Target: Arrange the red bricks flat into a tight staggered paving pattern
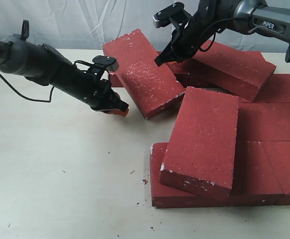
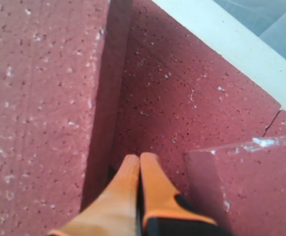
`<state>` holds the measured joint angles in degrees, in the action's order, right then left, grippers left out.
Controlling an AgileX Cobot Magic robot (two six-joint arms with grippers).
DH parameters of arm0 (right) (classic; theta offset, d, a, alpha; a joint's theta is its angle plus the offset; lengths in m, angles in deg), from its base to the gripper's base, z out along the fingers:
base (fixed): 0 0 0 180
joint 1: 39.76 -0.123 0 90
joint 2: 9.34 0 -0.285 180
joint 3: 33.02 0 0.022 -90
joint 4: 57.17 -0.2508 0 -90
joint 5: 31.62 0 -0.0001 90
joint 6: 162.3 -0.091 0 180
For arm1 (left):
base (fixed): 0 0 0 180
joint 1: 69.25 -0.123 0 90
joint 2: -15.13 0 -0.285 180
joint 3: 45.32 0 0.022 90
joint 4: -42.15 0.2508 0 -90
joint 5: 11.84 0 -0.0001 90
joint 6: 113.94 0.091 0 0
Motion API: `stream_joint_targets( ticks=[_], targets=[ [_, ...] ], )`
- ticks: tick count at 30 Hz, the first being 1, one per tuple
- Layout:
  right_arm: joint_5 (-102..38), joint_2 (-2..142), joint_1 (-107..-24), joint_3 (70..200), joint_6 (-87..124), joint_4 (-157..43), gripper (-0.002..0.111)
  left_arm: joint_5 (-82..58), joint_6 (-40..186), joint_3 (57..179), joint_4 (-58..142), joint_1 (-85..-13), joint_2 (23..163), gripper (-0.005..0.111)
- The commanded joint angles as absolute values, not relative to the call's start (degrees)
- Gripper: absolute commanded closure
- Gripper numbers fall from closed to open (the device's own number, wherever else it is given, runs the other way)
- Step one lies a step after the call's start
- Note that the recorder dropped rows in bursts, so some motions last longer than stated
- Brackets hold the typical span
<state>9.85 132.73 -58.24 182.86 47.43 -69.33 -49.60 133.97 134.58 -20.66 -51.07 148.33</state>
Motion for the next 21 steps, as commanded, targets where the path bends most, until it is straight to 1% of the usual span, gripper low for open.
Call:
stream_joint_targets(
  ticks=[1, 8, 16, 19, 21],
  targets=[
    [9.34, 132.59, -58.15, 183.23, 47.61, -69.51, 0.109, -49.54, 135.23, 135.28, -22.97, -49.47, 148.58, 0.107],
    [9.66, 132.59, -58.15, 183.23, 49.16, -74.49, 0.109, -50.68, 138.91, 135.53, -24.09, -46.95, 148.58, 0.107],
    [9.88, 132.59, -58.15, 183.23, 55.44, -84.83, 0.109, -51.10, 140.02, 135.53, -26.17, -46.70, 148.58, 0.107],
    [9.88, 132.59, -58.15, 183.23, 57.37, -87.93, 0.109, -53.24, 140.66, 135.53, -26.86, -46.70, 148.58, 0.107],
    [9.88, 132.59, -58.15, 183.23, 60.06, -90.84, 0.109, -57.78, 141.22, 135.53, -27.05, -46.70, 148.45, 0.107]
  ],
)
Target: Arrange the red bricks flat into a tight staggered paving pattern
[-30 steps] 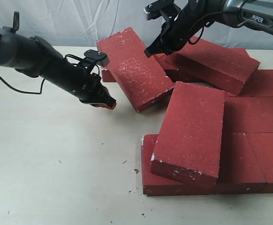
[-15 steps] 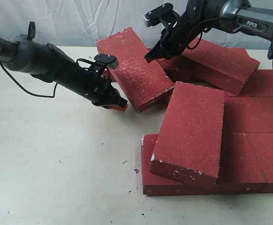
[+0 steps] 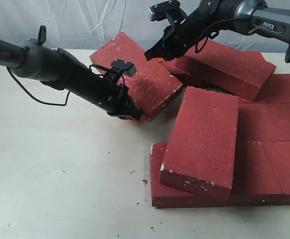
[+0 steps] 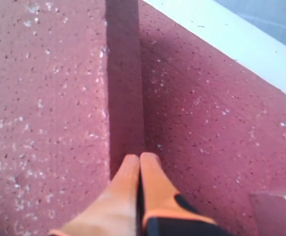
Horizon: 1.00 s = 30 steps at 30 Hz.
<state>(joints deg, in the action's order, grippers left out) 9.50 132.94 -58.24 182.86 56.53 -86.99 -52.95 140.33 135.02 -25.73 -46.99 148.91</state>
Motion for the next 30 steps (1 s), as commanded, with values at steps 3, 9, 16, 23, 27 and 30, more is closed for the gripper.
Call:
stream_joint_targets(
  ticks=[3, 9, 16, 23, 27, 30],
  targets=[
    [9.63, 132.69, -58.81, 183.23, 62.26, -92.29, 0.109, -63.09, 139.56, 135.53, -23.35, -46.70, 146.44, 0.107],
    [10.10, 132.23, -61.10, 183.23, 69.05, -91.90, 0.109, -67.19, 134.79, 135.53, -10.08, -47.49, 140.08, 0.107],
    [15.82, 128.98, -61.10, 183.87, 74.31, -91.14, 0.109, -54.65, 121.44, 132.25, 0.87, -59.34, 137.02, 0.107],
    [29.68, 126.71, -61.21, 183.87, 66.86, -85.00, 0.109, -44.40, 121.44, 131.16, -2.57, -67.41, 137.02, 0.107],
    [35.44, 126.49, -61.66, 183.87, 66.86, -80.83, 0.109, -33.83, 122.69, 131.50, -12.90, -69.86, 137.02, 0.107],
    [38.12, 126.27, -61.66, 183.87, 66.56, -77.09, 0.109, -26.74, 128.16, 133.84, -21.30, -70.25, 137.25, 0.107]
  ],
)
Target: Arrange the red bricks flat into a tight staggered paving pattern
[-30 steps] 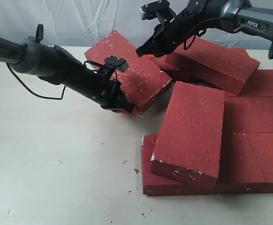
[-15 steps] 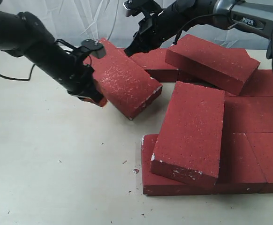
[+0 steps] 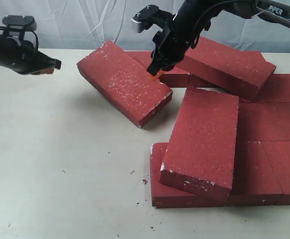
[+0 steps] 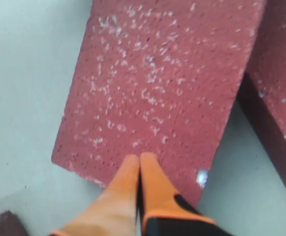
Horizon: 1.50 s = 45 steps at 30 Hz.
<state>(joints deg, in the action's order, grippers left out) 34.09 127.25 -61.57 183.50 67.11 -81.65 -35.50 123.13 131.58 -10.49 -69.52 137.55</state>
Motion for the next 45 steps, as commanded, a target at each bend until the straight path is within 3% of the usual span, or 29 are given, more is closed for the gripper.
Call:
stream_joint_targets(
  ticks=[1, 7, 12, 19, 36, 45],
  targets=[
    [38.34, 126.14, -61.66, 183.87, 65.86, -76.61, 0.109, -26.85, 128.18, 135.28, -22.47, -70.25, 137.65, 0.107],
    [38.34, 125.44, -62.43, 183.59, 64.02, -76.47, 0.109, -37.00, 121.06, 150.28, -17.84, -70.05, 144.89, 0.107],
    [38.34, 124.61, -63.20, 179.41, 62.90, -76.05, 0.109, -41.42, 107.64, 161.34, 0.66, -69.14, 151.82, 0.107],
    [38.34, 124.50, -64.62, 174.58, 62.52, -73.77, 0.109, -49.32, 105.59, 171.31, 1.49, -68.08, 159.37, 0.107],
    [38.34, 128.98, -64.90, 174.02, 62.52, -72.44, 0.109, -52.16, 105.49, 173.33, 3.22, -64.53, 162.55, 0.107],
    [30.40, 129.70, -64.90, 174.12, 61.63, -72.44, 0.109, -57.90, 106.87, 173.33, 3.32, -64.53, 162.55, 0.107]
  ],
)
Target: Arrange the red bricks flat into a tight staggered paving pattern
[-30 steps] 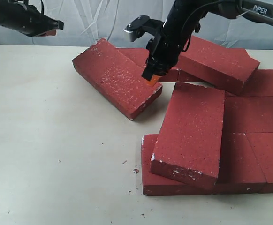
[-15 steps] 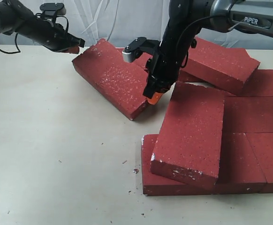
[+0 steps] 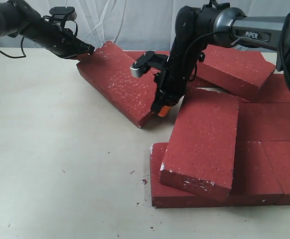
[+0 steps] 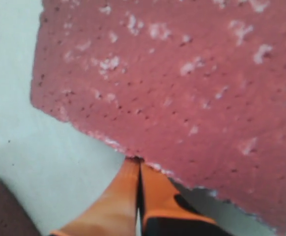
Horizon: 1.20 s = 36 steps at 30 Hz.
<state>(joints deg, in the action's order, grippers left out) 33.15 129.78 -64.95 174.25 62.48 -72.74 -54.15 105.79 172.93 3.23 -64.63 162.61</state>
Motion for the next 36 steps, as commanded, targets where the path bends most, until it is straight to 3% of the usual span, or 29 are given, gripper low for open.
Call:
stream_joint_targets(
  ticks=[1, 13, 20, 28, 31, 36],
  targets=[
    [30.40, 129.70, -64.90, 174.13, 61.54, -72.55, 0.109, -59.30, 107.18, 173.33, 3.45, -64.53, 162.55, 0.107],
    [27.69, 125.65, -64.90, 174.13, 60.97, -72.77, 0.109, -72.40, 101.31, 173.03, 12.69, -66.89, 156.06, 0.107],
    [27.31, 125.09, -64.90, 175.68, 60.37, -73.57, 0.109, -76.04, 99.00, 165.27, 18.17, -67.17, 151.69, 0.107],
    [28.42, 125.09, -64.90, 175.81, 59.49, -74.18, 0.109, -69.60, 99.00, 150.19, 18.64, -68.77, 144.39, 0.107],
    [27.47, 125.09, -64.90, 175.71, 59.38, -72.79, 0.109, -60.62, 99.00, 141.02, 18.24, -68.77, 144.28, 0.107],
    [28.10, 124.16, -64.78, 175.71, 51.70, -63.41, 0.109, -56.19, 96.99, 137.57, 16.92, -71.15, 142.38, 0.107]
  ],
)
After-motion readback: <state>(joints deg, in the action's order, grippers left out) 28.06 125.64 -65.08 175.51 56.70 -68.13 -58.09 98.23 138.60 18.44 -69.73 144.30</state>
